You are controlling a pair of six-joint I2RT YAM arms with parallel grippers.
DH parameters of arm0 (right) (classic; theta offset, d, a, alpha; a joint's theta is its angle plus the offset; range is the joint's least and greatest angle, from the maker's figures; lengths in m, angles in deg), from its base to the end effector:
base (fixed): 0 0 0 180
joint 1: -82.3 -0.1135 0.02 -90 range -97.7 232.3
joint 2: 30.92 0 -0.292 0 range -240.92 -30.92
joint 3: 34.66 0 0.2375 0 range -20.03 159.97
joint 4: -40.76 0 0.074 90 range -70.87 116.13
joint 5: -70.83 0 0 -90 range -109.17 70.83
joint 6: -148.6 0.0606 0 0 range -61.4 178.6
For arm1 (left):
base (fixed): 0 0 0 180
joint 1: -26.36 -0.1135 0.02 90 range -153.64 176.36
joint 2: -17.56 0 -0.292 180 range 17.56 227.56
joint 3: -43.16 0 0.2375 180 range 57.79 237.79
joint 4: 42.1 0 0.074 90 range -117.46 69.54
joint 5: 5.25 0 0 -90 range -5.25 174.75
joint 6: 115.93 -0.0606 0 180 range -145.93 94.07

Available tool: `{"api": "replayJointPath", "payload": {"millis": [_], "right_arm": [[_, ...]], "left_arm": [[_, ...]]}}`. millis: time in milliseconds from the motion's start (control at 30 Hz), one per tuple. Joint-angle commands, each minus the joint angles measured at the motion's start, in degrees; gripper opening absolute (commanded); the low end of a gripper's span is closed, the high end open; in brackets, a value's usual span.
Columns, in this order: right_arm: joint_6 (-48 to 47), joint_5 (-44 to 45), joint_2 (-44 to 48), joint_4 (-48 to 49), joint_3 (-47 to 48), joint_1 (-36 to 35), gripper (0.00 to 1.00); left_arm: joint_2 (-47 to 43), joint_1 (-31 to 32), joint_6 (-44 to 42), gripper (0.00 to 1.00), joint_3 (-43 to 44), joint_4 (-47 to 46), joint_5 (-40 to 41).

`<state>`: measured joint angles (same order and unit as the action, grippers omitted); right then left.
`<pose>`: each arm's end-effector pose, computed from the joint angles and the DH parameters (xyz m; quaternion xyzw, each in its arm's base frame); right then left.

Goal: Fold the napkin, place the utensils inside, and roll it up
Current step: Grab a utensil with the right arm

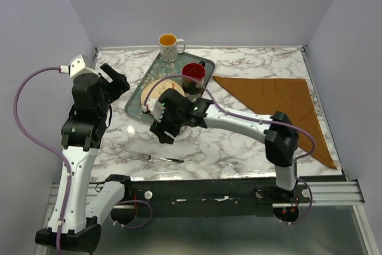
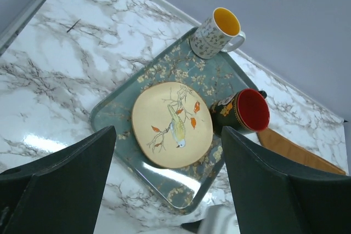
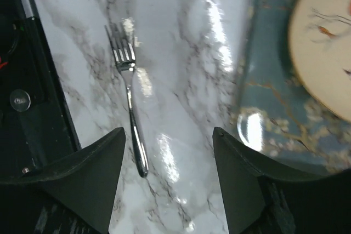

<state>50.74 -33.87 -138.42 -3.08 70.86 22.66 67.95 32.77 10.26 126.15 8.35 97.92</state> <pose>0.2079 0.3854 0.2887 -0.5506 0.7374 0.2695 0.2838 0.1611 -0.0042 0.4256 -0.2716 0.7586 -0.1261 0.5787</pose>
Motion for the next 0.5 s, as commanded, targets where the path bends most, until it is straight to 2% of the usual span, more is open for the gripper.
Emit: {"api": "replayJointPath", "payload": {"millis": [0, 267, 467], "right_arm": [[-6.12, 0.18, -10.35, -14.11, 9.56, -6.70, 0.73], [-6.99, 5.64, -18.88, -17.81, 15.10, -10.15, 0.74], [-7.43, 8.37, -22.21, -16.31, 16.94, -10.32, 0.73]], "left_arm": [[0.49, -0.61, -2.26, 0.87, -0.16, 0.75, 1.17], [2.96, -1.84, -1.82, 0.87, 1.43, 0.22, -2.45], [2.34, -1.84, -2.34, 0.87, 1.08, 0.22, -2.27]]}}
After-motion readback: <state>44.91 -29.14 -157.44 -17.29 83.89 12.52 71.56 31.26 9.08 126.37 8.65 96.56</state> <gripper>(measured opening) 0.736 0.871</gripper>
